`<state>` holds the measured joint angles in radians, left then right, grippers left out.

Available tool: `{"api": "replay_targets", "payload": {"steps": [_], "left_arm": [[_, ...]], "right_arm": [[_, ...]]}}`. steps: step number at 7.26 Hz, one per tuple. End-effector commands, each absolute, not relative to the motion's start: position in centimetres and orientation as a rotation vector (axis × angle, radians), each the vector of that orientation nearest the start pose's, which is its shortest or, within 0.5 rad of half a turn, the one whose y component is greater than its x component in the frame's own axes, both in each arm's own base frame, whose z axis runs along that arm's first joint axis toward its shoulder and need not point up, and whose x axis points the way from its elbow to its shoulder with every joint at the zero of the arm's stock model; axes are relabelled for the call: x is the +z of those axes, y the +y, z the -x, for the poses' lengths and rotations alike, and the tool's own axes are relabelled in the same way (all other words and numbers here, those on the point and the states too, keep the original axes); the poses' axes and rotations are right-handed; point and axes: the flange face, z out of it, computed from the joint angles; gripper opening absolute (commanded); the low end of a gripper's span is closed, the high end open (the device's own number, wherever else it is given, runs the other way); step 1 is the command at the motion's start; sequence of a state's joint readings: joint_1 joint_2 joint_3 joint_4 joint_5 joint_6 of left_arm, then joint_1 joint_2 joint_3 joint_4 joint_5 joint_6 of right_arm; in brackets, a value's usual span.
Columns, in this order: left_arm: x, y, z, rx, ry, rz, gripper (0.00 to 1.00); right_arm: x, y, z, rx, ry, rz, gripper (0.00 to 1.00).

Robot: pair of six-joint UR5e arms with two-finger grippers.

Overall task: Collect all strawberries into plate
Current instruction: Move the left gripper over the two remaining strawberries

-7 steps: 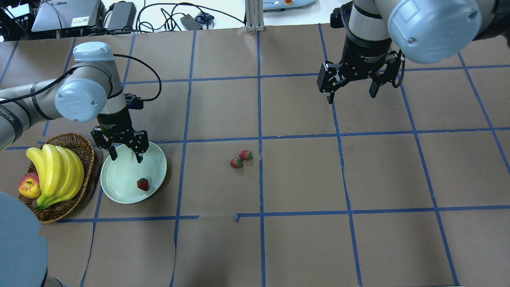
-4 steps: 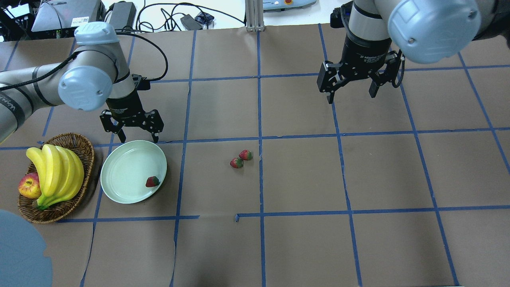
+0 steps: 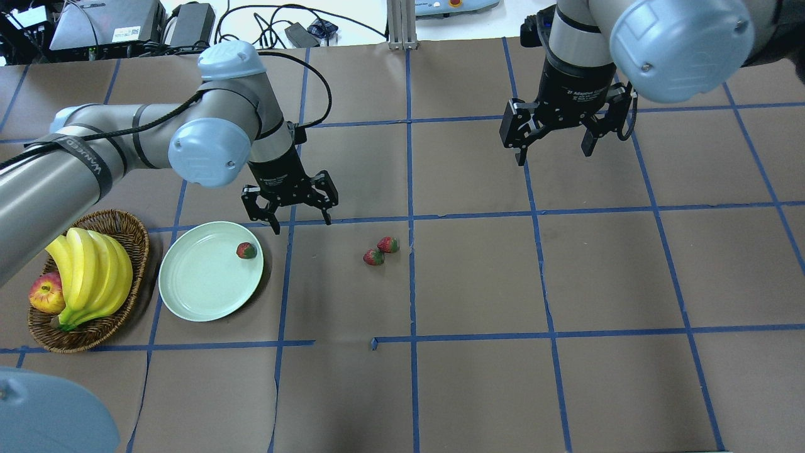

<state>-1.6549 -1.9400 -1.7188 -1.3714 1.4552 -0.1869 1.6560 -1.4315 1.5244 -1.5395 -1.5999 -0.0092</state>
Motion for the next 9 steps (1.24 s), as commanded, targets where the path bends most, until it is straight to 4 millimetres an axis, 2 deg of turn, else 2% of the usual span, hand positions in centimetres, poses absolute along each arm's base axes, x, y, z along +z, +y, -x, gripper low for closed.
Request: {"api": "replay_targets", "payload": {"steps": [1,2,4,6,7,9], "left_arm": [[22.4,-52.9,23.8,0.539,3.204,-0.02,0.95],[21.3,-53.1,24.3,0.536,3.215,-0.18,0.95],[19.1,-53.0,26.1,0.59,3.271,-0.233,0.94],[17.6,-53.6,26.7,0.554,3.301,-0.245,0.92],[17.1,-53.5,26.8,0.571,3.296,-0.25,0.84],[16.9,-53.5,26.8,0.576,3.294,-0.252,0.74]], "right_arm": [[42.6,-52.1,-17.5,0.215,3.165,0.149,1.0],[42.5,-52.1,-17.5,0.217,3.165,0.149,1.0],[42.5,-52.1,-17.5,0.217,3.167,0.149,1.0],[42.5,-52.1,-17.5,0.222,3.166,0.152,1.0],[42.5,-52.1,-17.5,0.222,3.166,0.152,1.0],[42.5,-52.1,-17.5,0.222,3.166,0.152,1.0]]}}
